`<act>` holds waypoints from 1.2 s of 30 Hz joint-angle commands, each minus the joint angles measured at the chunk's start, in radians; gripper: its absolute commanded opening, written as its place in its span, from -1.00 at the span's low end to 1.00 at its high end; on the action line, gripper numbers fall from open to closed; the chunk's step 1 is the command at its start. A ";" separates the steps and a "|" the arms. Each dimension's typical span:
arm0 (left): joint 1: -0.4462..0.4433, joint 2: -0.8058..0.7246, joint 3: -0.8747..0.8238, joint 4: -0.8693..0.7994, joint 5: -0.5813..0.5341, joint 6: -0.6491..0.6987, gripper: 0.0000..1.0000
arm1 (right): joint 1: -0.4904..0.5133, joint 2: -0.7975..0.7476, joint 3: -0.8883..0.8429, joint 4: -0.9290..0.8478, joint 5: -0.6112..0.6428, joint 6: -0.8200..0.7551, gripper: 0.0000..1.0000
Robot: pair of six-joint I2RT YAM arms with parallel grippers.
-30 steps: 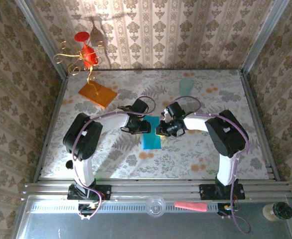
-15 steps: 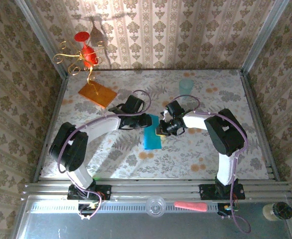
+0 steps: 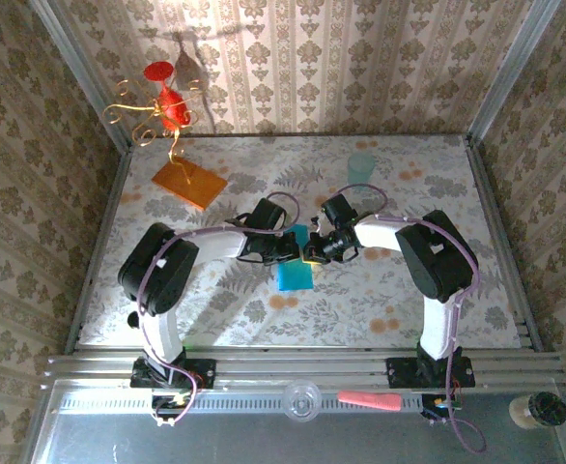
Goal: Fold a paper plane with a square sheet of paper (pick it up from the middle)
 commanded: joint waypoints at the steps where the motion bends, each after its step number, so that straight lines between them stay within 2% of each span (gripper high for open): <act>1: 0.018 0.023 -0.018 0.038 0.045 -0.019 -1.00 | -0.002 0.132 -0.056 -0.163 0.195 -0.020 -0.82; 12: 0.138 0.047 -0.135 0.049 0.110 0.078 -1.00 | -0.008 0.181 -0.040 -0.248 0.255 -0.030 -0.82; 20: 0.273 -0.099 -0.208 0.024 0.147 0.133 -1.00 | -0.014 0.187 -0.039 -0.275 0.276 -0.035 -0.83; 25: 0.242 -0.144 -0.148 0.061 0.181 0.103 -1.00 | -0.014 0.190 -0.031 -0.282 0.280 -0.037 -0.83; 26: 0.198 -0.134 -0.134 0.079 0.182 0.090 -1.00 | -0.014 0.193 -0.032 -0.282 0.280 -0.037 -0.83; 31: 0.131 -0.023 -0.076 0.184 0.200 0.017 -1.00 | -0.015 0.196 -0.031 -0.282 0.279 -0.036 -0.83; 36: 0.123 0.070 -0.061 0.224 0.207 -0.013 -1.00 | -0.014 0.196 -0.032 -0.281 0.283 -0.040 -0.83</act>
